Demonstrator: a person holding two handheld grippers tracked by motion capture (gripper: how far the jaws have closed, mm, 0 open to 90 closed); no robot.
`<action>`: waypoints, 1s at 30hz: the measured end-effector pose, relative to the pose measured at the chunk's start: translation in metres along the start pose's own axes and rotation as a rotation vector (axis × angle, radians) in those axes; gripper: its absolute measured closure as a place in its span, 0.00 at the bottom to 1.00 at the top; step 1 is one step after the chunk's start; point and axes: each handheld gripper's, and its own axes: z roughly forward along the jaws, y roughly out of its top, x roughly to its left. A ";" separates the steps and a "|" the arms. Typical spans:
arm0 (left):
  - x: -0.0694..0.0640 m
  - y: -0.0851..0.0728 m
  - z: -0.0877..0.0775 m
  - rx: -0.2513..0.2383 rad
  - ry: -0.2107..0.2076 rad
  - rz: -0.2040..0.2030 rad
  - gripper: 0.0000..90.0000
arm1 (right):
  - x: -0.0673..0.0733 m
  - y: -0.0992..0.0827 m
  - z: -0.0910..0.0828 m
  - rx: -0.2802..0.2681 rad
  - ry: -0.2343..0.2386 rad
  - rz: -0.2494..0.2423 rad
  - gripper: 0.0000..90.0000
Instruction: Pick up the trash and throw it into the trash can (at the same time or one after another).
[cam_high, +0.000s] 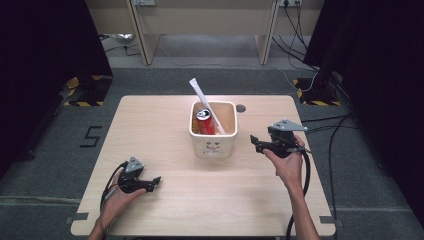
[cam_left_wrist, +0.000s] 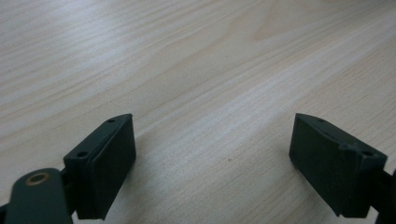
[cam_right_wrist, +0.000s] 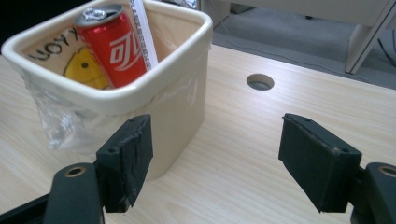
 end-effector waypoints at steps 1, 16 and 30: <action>0.000 0.000 0.000 0.000 0.000 0.000 0.15 | 0.001 0.000 -0.001 0.001 -0.009 -0.007 0.29; 0.000 0.000 0.000 0.000 0.000 -0.001 0.15 | 0.012 -0.014 0.001 0.032 0.003 -0.037 0.29; 0.000 0.000 0.000 0.000 0.000 0.000 0.15 | 0.017 -0.038 0.004 0.064 0.022 -0.034 0.31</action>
